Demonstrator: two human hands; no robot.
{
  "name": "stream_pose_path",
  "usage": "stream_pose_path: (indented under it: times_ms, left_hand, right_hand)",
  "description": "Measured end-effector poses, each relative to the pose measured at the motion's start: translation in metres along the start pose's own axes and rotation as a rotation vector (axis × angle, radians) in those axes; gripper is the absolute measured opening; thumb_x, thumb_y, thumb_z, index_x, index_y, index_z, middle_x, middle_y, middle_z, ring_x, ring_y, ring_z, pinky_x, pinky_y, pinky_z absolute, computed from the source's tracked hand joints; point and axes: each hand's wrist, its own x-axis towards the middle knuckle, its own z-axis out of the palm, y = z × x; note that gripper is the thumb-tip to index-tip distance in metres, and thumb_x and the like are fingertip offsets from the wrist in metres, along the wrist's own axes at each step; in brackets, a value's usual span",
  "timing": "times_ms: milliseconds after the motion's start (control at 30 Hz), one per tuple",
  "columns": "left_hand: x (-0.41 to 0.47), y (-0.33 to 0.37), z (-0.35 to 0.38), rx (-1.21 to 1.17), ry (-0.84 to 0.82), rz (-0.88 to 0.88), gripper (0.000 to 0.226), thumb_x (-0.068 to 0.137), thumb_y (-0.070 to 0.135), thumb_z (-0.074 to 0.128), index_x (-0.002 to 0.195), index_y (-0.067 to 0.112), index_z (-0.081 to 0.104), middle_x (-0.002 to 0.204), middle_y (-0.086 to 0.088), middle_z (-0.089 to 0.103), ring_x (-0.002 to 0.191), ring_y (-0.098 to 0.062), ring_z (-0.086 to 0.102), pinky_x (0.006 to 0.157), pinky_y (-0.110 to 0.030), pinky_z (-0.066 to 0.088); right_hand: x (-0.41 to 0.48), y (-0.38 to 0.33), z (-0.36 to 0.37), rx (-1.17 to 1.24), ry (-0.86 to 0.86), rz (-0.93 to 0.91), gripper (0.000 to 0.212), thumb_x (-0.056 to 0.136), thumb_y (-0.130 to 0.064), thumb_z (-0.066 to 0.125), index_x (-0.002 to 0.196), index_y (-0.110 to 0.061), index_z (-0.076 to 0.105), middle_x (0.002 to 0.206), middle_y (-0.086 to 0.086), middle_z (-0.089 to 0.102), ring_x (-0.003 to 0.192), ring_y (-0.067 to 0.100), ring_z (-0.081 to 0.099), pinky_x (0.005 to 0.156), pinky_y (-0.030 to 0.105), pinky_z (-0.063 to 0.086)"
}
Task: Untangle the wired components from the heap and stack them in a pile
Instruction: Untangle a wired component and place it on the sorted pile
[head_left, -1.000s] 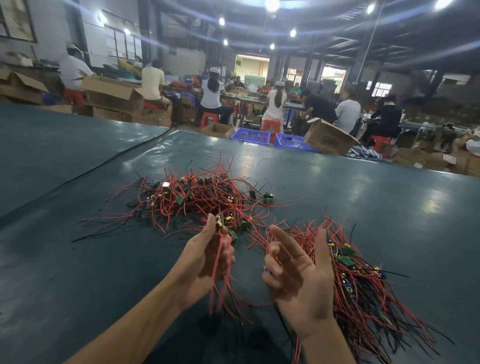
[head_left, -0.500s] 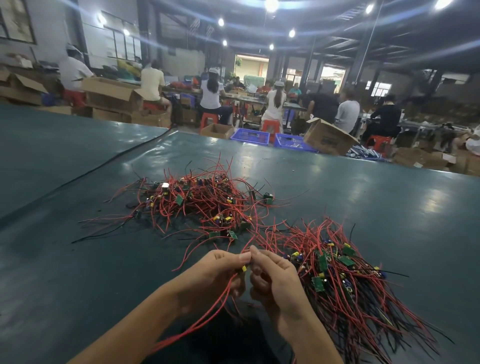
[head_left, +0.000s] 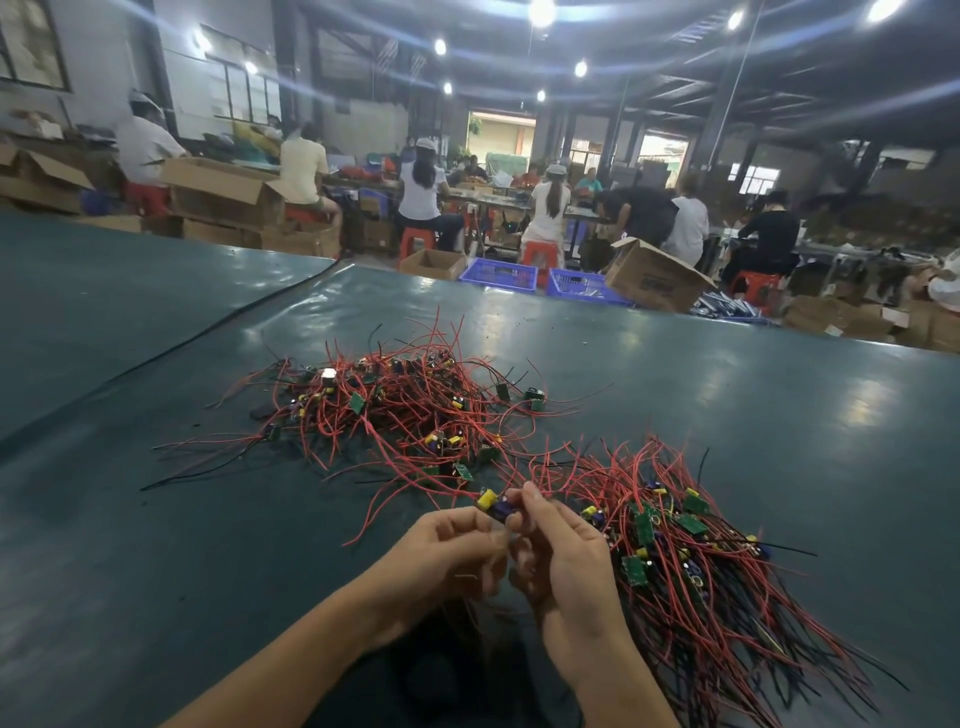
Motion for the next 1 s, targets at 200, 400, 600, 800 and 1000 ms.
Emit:
stream_pose_path:
  times_ms: [200,400,600,800,1000]
  left_hand:
    - [-0.002,-0.001,0.003,0.116,0.054,0.224,0.038,0.085,0.057,0.060,0.080,0.023,0.074,0.079,-0.004,0.072,0.074,-0.017,0.069,0.069,-0.023,0.053]
    - [0.003,-0.001,0.003,0.092,0.189,0.284,0.042,0.084,0.047,0.058,0.085,0.009,0.077,0.084,-0.015,0.075,0.080,-0.025,0.072,0.070,-0.027,0.056]
    - [0.002,0.002,0.007,0.121,0.155,0.284,0.040,0.091,0.033,0.059,0.075,0.000,0.074,0.074,-0.016,0.073,0.070,-0.021,0.070,0.066,-0.022,0.055]
    - [0.000,0.009,0.005,0.151,0.176,0.260,0.038,0.080,0.043,0.059,0.052,0.017,0.066,0.053,-0.003,0.061,0.040,-0.012,0.052,0.044,-0.018,0.043]
    - [0.000,0.006,0.004,0.091,0.203,0.246,0.034,0.076,0.045,0.059,0.053,0.022,0.067,0.056,-0.002,0.063,0.045,-0.011,0.057,0.047,-0.019,0.046]
  right_hand:
    - [-0.002,0.002,0.003,-0.129,0.030,-0.040,0.023,0.086,-0.016,0.068,0.065,-0.011,0.075,0.073,0.021,0.070,0.062,0.032,0.066,0.057,0.033,0.057]
    - [-0.002,0.006,0.005,-0.106,-0.064,-0.054,0.020,0.070,-0.025,0.070,0.082,-0.011,0.079,0.092,0.020,0.074,0.086,0.032,0.073,0.077,0.038,0.061]
    - [0.004,0.013,0.006,-0.144,0.114,-0.037,0.021,0.087,-0.028,0.067,0.077,-0.015,0.080,0.084,0.031,0.068,0.081,0.036,0.065,0.084,0.052,0.056]
    - [0.013,-0.010,-0.021,0.070,0.352,-0.104,0.023,0.093,-0.024,0.062,0.080,-0.013,0.078,0.057,-0.004,0.043,0.038,0.004,0.029,0.033,0.016,0.027]
    - [0.008,-0.001,-0.011,-0.003,0.244,-0.087,0.032,0.082,-0.042,0.066,0.072,-0.013,0.075,0.057,-0.003,0.045,0.039,0.006,0.033,0.034,0.017,0.029]
